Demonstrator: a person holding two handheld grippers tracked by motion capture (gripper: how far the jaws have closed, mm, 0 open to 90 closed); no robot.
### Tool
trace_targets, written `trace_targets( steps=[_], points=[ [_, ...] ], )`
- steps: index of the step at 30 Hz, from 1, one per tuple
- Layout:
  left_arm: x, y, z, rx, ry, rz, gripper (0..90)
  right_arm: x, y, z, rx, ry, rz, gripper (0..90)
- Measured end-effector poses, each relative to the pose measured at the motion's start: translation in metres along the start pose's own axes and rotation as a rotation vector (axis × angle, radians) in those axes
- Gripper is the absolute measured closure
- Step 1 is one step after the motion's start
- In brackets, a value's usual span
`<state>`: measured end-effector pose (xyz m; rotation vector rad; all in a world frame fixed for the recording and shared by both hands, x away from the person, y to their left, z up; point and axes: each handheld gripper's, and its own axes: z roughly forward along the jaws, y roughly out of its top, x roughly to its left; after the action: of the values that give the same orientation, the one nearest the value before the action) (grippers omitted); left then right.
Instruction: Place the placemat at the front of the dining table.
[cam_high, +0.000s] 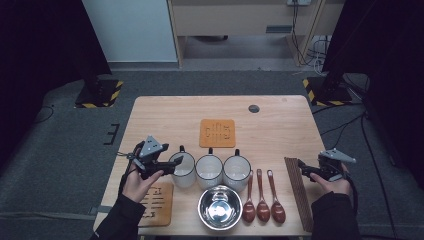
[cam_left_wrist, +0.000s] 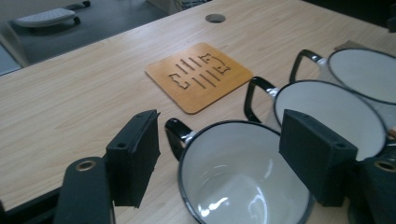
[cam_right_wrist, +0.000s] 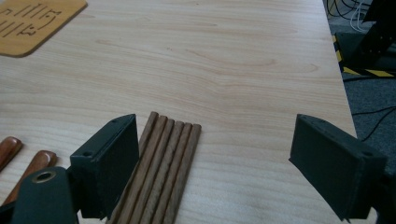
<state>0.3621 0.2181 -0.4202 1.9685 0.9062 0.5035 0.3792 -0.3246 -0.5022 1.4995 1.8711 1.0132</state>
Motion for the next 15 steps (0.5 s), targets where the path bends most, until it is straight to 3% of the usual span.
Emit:
trace_targets(
  steps=[5, 15],
  points=[
    [-0.008, -0.002, 0.000, 0.023, -0.048, 0.007, 29.9, -0.003, -0.002, -0.001, -0.005, -0.008, 0.010, 15.3],
    [-0.025, -0.001, 0.000, 0.047, -0.108, 0.044, 32.3, -0.011, -0.011, 0.000, 0.036, -0.038, -0.003, 15.0]
  ],
)
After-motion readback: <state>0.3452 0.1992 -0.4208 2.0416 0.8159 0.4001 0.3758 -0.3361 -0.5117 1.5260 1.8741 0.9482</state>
